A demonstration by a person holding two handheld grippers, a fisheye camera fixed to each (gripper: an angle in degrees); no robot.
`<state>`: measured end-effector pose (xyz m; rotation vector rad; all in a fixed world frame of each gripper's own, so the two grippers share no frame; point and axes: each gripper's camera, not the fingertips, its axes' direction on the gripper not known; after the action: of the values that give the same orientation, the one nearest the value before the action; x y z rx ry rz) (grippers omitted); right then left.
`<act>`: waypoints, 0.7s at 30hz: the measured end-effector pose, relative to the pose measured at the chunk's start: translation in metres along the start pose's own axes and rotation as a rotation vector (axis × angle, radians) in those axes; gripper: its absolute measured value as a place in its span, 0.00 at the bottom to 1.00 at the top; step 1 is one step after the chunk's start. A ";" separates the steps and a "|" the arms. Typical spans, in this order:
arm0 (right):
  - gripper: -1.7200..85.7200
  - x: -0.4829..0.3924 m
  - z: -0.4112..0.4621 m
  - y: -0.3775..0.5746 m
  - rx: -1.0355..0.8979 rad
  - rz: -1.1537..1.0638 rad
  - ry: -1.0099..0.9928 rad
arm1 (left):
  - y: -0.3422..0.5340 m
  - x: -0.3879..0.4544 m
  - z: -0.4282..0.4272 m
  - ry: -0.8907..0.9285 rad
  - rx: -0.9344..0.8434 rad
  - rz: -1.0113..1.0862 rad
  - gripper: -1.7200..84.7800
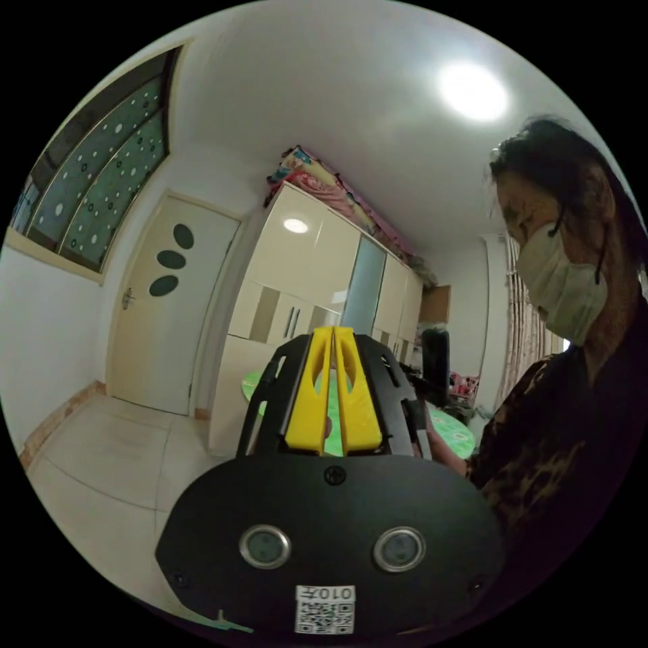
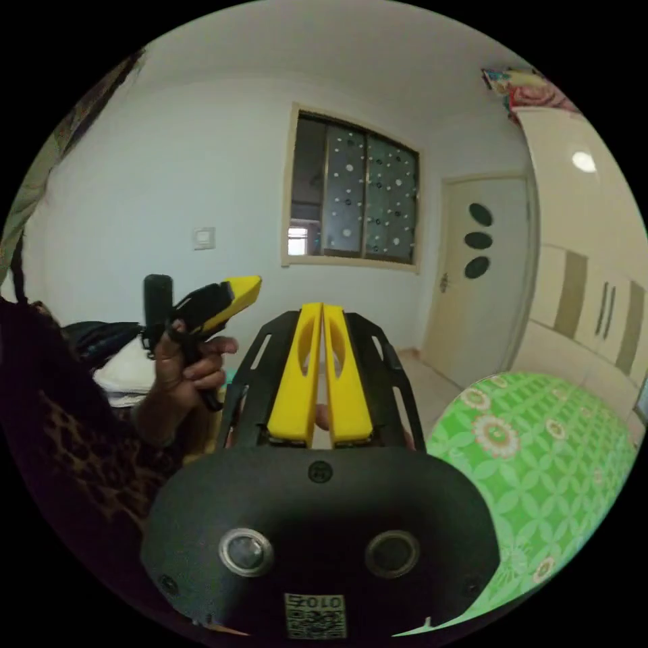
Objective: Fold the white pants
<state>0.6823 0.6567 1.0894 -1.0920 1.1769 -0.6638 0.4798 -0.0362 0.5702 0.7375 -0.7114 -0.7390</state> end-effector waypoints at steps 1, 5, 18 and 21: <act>0.05 0.007 -0.003 0.007 -0.020 0.015 -0.079 | 0.001 0.006 0.001 -0.022 -0.012 0.015 0.02; 0.09 0.028 -0.016 0.028 0.023 0.075 -0.148 | 0.006 0.050 -0.013 -0.288 -0.078 0.049 0.02; 0.16 0.064 0.026 0.044 -0.037 0.146 -0.628 | 0.053 0.152 -0.052 -0.628 -0.079 -0.133 0.04; 0.16 0.039 0.044 0.031 -0.049 0.100 -0.668 | 0.059 0.160 -0.052 -0.630 -0.088 -0.140 0.04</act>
<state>0.7320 0.6476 1.0461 -1.1623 0.6621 -0.1593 0.6260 -0.1148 0.6359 0.4712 -1.1939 -1.1436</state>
